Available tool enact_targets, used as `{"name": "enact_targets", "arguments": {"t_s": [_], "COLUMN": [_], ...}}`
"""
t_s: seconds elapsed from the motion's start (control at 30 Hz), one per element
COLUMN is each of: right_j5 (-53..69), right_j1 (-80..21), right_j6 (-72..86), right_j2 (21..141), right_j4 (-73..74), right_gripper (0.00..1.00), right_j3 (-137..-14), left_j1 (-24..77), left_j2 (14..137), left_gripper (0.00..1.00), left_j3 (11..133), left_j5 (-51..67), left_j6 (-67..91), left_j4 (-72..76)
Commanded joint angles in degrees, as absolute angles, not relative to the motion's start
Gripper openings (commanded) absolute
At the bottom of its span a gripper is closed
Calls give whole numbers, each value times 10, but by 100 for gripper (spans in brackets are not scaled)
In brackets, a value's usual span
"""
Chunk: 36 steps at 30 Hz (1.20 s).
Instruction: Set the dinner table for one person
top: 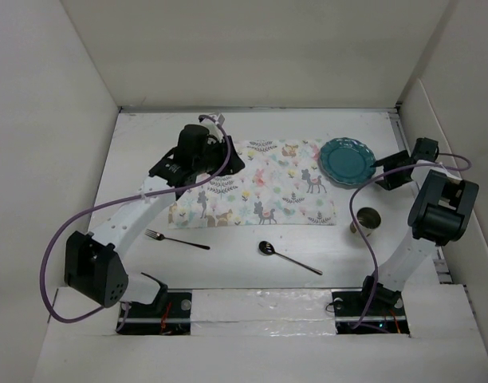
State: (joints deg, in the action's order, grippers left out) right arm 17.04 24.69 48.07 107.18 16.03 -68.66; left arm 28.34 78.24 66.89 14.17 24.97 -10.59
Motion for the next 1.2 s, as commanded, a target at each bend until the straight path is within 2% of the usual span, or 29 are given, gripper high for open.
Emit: {"name": "enact_targets", "arguments": {"t_s": [0.0, 0.27, 0.67, 0.73, 0.87, 0.9, 1.0, 1.07, 1.17], "right_j5": [198, 223, 263, 272, 284, 289, 268, 260, 256], "right_j1": [251, 251, 251, 251, 263, 268, 274, 279, 295], "right_j6": [492, 471, 389, 375, 377, 384, 414, 431, 464], "right_j2": [1090, 1128, 1237, 1252, 1263, 1260, 1223, 1186, 1123], "right_j4": [134, 191, 353, 366, 367, 359, 304, 260, 178], "right_gripper": [64, 58, 55, 52, 29, 18, 5, 0, 0], "right_j3": [-685, -736, -900, -914, -924, -916, -862, -834, -767], "left_j1": [283, 283, 283, 283, 277, 277, 271, 271, 271], "left_j2": [743, 749, 759, 761, 757, 755, 752, 752, 754], "left_gripper": [41, 37, 31, 30, 29, 29, 28, 28, 27], "left_j3": [664, 676, 702, 698, 684, 678, 670, 668, 673], "left_j5": [129, 119, 85, 84, 84, 84, 84, 84, 86], "left_j6": [241, 246, 232, 233, 236, 237, 237, 236, 234], "left_j4": [-98, -101, -93, -88, -75, -75, -77, -83, -92]}}
